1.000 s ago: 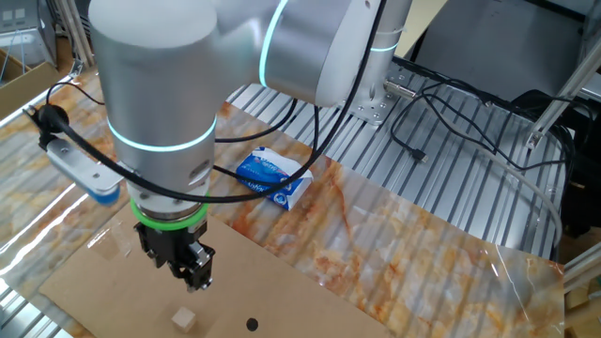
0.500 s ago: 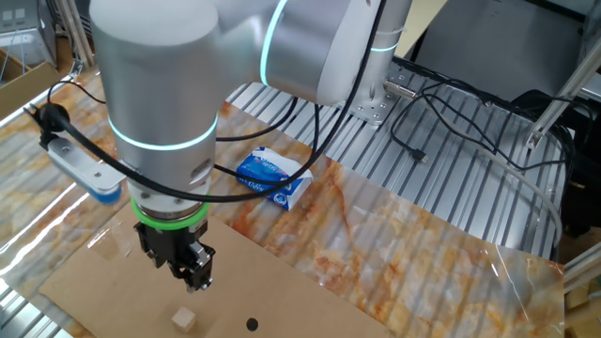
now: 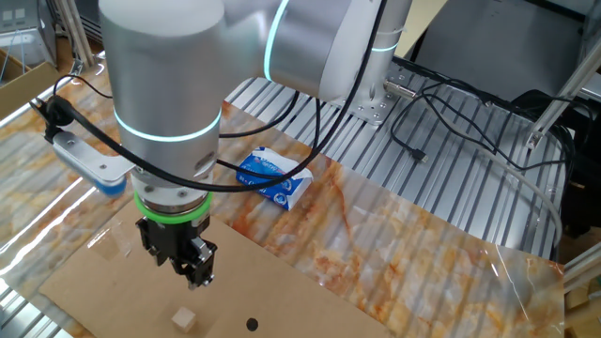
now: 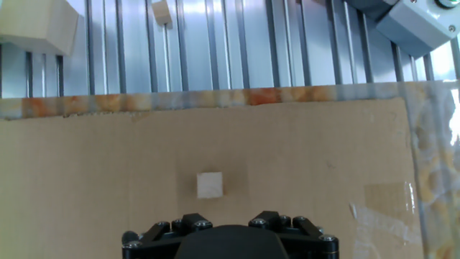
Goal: Grab the block and place it at the designated location
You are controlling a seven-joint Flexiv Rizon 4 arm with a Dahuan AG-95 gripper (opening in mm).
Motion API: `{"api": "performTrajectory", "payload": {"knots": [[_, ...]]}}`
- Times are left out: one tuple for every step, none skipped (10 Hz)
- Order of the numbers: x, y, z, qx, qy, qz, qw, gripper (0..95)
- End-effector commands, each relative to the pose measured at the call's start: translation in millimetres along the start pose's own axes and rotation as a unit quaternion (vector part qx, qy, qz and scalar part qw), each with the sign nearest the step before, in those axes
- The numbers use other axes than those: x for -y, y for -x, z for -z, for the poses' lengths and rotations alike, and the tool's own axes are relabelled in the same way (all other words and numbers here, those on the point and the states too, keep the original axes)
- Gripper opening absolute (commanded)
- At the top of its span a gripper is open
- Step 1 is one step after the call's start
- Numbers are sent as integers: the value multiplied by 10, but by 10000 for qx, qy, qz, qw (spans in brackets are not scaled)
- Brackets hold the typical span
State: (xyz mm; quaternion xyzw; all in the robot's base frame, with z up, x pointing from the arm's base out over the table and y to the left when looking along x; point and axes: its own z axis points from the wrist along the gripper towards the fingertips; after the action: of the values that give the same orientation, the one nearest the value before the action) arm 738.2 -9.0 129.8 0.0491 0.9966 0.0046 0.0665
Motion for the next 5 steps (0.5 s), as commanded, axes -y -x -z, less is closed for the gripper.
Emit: {"api": "performTrajectory", "payload": {"knots": [[2,-4,6,-4,5,-38,10000,570],[2,-4,6,20,6,-18,10000,570],[2,-4,6,106,16,13,9999,570],[2,-4,6,237,35,12,9997,570],[-10,46,4,268,41,10,9996,570]]}}
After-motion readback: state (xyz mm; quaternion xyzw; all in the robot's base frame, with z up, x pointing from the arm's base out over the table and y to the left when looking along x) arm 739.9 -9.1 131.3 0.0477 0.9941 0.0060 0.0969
